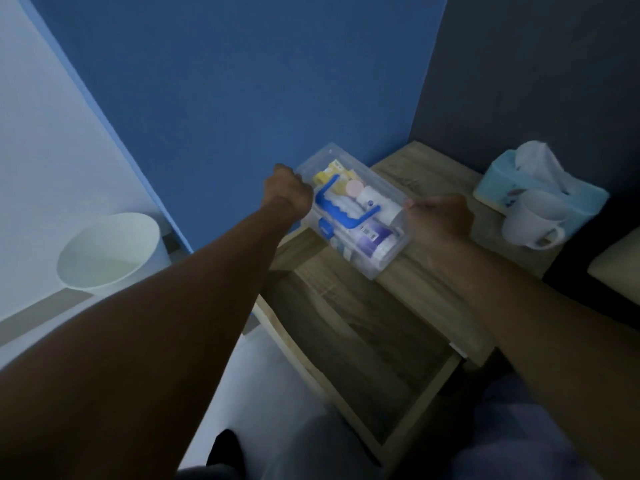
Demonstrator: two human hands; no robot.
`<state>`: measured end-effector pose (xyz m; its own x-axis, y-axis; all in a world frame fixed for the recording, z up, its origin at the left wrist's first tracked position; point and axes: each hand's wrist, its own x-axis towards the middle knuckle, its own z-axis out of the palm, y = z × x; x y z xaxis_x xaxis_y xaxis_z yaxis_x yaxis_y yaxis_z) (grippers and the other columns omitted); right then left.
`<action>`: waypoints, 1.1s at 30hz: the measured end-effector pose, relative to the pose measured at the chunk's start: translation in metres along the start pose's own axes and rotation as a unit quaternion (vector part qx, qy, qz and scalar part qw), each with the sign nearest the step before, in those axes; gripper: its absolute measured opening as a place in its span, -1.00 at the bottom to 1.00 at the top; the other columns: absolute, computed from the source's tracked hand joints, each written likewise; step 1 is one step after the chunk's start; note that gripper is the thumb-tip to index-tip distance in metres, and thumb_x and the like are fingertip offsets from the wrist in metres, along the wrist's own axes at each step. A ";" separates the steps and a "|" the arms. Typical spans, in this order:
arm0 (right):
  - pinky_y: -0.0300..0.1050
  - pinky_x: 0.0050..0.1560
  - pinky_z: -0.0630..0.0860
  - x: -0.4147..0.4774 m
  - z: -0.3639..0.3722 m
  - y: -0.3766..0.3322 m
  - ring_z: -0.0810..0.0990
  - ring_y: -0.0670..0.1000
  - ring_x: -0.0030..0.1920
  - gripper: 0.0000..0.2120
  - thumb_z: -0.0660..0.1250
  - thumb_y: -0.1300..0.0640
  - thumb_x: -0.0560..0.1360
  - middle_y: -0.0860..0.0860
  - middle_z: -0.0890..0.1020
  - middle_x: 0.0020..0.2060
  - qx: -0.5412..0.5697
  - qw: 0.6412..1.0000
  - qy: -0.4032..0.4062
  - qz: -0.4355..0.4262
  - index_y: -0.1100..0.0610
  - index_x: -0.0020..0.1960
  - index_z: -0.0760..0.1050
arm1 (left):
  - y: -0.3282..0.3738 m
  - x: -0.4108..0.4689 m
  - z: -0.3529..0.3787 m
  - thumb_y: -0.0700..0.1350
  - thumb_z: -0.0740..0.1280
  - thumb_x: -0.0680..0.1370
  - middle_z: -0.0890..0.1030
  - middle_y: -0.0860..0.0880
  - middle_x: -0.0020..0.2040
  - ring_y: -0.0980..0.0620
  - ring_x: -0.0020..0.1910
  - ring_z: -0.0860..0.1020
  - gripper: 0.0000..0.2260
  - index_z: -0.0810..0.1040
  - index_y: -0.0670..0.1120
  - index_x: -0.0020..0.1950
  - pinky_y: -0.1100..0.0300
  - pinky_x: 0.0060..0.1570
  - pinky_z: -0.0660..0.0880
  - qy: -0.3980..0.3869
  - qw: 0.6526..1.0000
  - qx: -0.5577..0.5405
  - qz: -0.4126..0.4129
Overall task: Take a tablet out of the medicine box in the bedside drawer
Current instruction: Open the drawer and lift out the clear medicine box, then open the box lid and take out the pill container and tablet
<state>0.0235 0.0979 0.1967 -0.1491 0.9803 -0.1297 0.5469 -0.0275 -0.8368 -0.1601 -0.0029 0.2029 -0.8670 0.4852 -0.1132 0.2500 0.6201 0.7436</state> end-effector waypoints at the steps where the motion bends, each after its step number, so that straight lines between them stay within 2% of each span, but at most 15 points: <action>1: -0.46 -0.52 0.35 0.011 0.003 0.000 0.68 0.04 0.00 -0.63 0.38 0.02 0.52 0.14 0.68 0.11 -0.009 1.000 0.004 0.006 0.21 0.24 0.58 | 0.000 0.009 0.006 -0.08 0.18 0.59 0.50 -0.24 0.31 -0.21 0.27 0.51 -0.64 0.42 -0.21 0.35 0.08 0.18 0.46 -0.007 1.000 0.000 0.003; 3: -0.31 -0.22 0.41 0.031 0.009 0.001 0.65 0.09 0.12 -0.59 0.36 -0.01 0.53 0.15 0.67 0.15 -0.039 0.999 0.005 0.012 0.23 0.26 0.56 | -0.002 0.027 0.017 -0.04 0.18 0.59 0.53 -0.23 0.28 -0.19 0.22 0.54 -0.64 0.45 -0.18 0.33 0.07 0.18 0.50 -0.024 1.000 -0.005 0.008; 5: -0.25 -0.15 0.37 0.047 0.015 0.005 0.62 0.12 0.19 -0.56 0.36 -0.02 0.54 0.17 0.64 0.20 -0.060 0.998 0.009 0.017 0.27 0.29 0.52 | -0.004 0.044 0.028 0.00 0.19 0.59 0.56 -0.22 0.24 -0.18 0.15 0.59 -0.64 0.48 -0.15 0.30 0.05 0.17 0.54 -0.037 0.999 -0.014 0.016; 7: -0.27 -0.17 0.37 0.060 0.019 0.008 0.60 0.14 0.22 -0.55 0.36 0.00 0.56 0.20 0.61 0.23 -0.067 0.998 0.007 0.016 0.30 0.31 0.49 | -0.006 0.058 0.036 0.02 0.20 0.59 0.58 -0.22 0.21 -0.19 0.10 0.62 -0.65 0.48 -0.14 0.28 -0.02 0.15 0.57 -0.043 0.998 -0.030 0.017; 9: -0.32 -0.31 0.36 0.070 0.024 0.010 0.59 0.12 0.21 -0.55 0.33 0.00 0.58 0.19 0.60 0.23 -0.084 0.996 0.001 0.014 0.29 0.33 0.48 | -0.008 0.069 0.043 0.02 0.21 0.59 0.59 -0.22 0.18 -0.21 0.09 0.63 -0.67 0.49 -0.15 0.25 -0.07 0.13 0.58 -0.048 0.998 -0.037 0.022; 12: -0.35 -0.23 0.36 0.081 0.030 0.013 0.59 0.10 0.20 -0.58 0.25 0.01 0.62 0.19 0.61 0.21 -0.111 0.994 0.000 0.000 0.29 0.32 0.49 | -0.012 0.082 0.053 0.05 0.21 0.60 0.60 -0.23 0.17 -0.20 0.08 0.63 -0.66 0.50 -0.14 0.24 -0.08 0.13 0.58 -0.044 0.998 -0.033 0.030; 14: -0.50 -0.42 0.32 0.085 0.034 0.018 0.61 0.05 0.09 -0.63 0.20 0.05 0.64 0.19 0.65 0.14 -0.123 0.992 -0.002 -0.025 0.31 0.26 0.53 | -0.014 0.085 0.060 0.07 0.20 0.61 0.59 -0.25 0.18 -0.21 0.08 0.63 -0.65 0.49 -0.14 0.25 -0.08 0.13 0.57 -0.040 0.998 -0.032 0.034; 15: -0.49 -0.50 0.29 0.084 0.036 0.020 0.60 0.02 0.02 -0.64 0.18 0.06 0.65 0.18 0.66 0.11 -0.130 0.991 0.001 -0.038 0.32 0.23 0.54 | -0.014 0.086 0.062 0.07 0.19 0.61 0.58 -0.25 0.19 -0.22 0.08 0.62 -0.64 0.48 -0.14 0.26 -0.08 0.14 0.57 -0.040 0.998 -0.034 0.035; 19: -0.31 -0.26 0.31 0.078 0.037 0.024 0.60 0.00 0.00 -0.61 0.14 0.03 0.66 0.17 0.66 0.08 -0.136 0.988 0.009 -0.079 0.30 0.17 0.58 | -0.015 0.086 0.064 0.04 0.15 0.63 0.55 -0.25 0.23 -0.22 0.16 0.58 -0.67 0.47 -0.12 0.28 -0.04 0.20 0.53 -0.036 0.998 -0.022 0.046; 23: -0.33 -0.37 0.22 0.065 0.028 0.023 0.60 0.09 0.04 -0.65 0.08 0.09 0.68 0.19 0.63 0.06 -0.169 0.976 -0.027 -0.133 0.30 0.18 0.53 | -0.023 0.072 0.062 -0.11 0.09 0.64 0.47 -0.17 0.40 -0.18 0.38 0.42 -0.64 0.39 -0.11 0.43 0.12 0.32 0.34 -0.055 0.997 -0.003 0.048; 25: -0.29 -0.24 0.33 0.054 0.025 0.023 0.58 0.15 0.13 -0.72 0.07 0.14 0.67 0.18 0.58 0.07 -0.184 0.963 -0.044 -0.194 0.26 0.25 0.44 | -0.030 0.057 0.064 -0.09 0.11 0.63 0.44 -0.19 0.42 -0.19 0.38 0.43 -0.59 0.30 -0.13 0.48 0.10 0.29 0.36 -0.057 0.997 -0.042 -0.001; 27: -0.09 0.15 0.46 0.044 0.021 0.023 0.48 0.19 0.32 -0.64 0.07 0.15 0.66 0.21 0.50 0.30 -0.197 0.947 -0.065 -0.245 0.25 0.42 0.31 | -0.036 0.046 0.069 -0.06 0.14 0.61 0.45 -0.19 0.42 -0.19 0.36 0.45 -0.56 0.29 -0.12 0.49 0.07 0.33 0.37 -0.053 0.993 -0.091 -0.049; 29: 0.07 0.41 0.35 0.042 0.019 0.026 0.34 0.18 0.46 -0.55 0.07 0.13 0.66 0.19 0.34 0.47 -0.225 0.934 -0.096 -0.260 0.22 0.52 0.21 | -0.037 0.032 0.076 -0.06 0.18 0.60 0.53 -0.20 0.35 -0.18 0.29 0.52 -0.60 0.41 -0.13 0.43 0.00 0.33 0.44 -0.075 0.982 -0.157 -0.079; 31: 0.15 0.37 0.39 0.042 0.017 0.030 0.35 0.19 0.44 -0.55 0.03 0.07 0.67 0.18 0.28 0.49 -0.257 0.928 -0.125 -0.239 0.21 0.51 0.20 | -0.034 0.018 0.083 -0.08 0.22 0.61 0.60 -0.21 0.24 -0.17 0.20 0.59 -0.68 0.51 -0.14 0.32 -0.05 0.25 0.52 -0.101 0.955 -0.256 -0.111; 33: 0.17 0.28 0.47 0.042 0.015 0.034 0.42 0.19 0.38 -0.53 -0.02 0.02 0.68 0.18 0.26 0.48 -0.289 0.918 -0.142 -0.231 0.21 0.51 0.18 | -0.032 0.011 0.091 -0.11 0.20 0.63 0.63 -0.21 0.15 -0.16 0.12 0.63 -0.80 0.60 -0.13 0.08 -0.08 0.19 0.56 -0.115 0.929 -0.327 -0.132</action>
<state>0.0230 0.1348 0.1549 -0.6388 0.7686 -0.0330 0.7045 0.5672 -0.4265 -0.1379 0.0387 0.1184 -0.7276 0.5349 -0.4294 -0.3378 0.2654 0.9030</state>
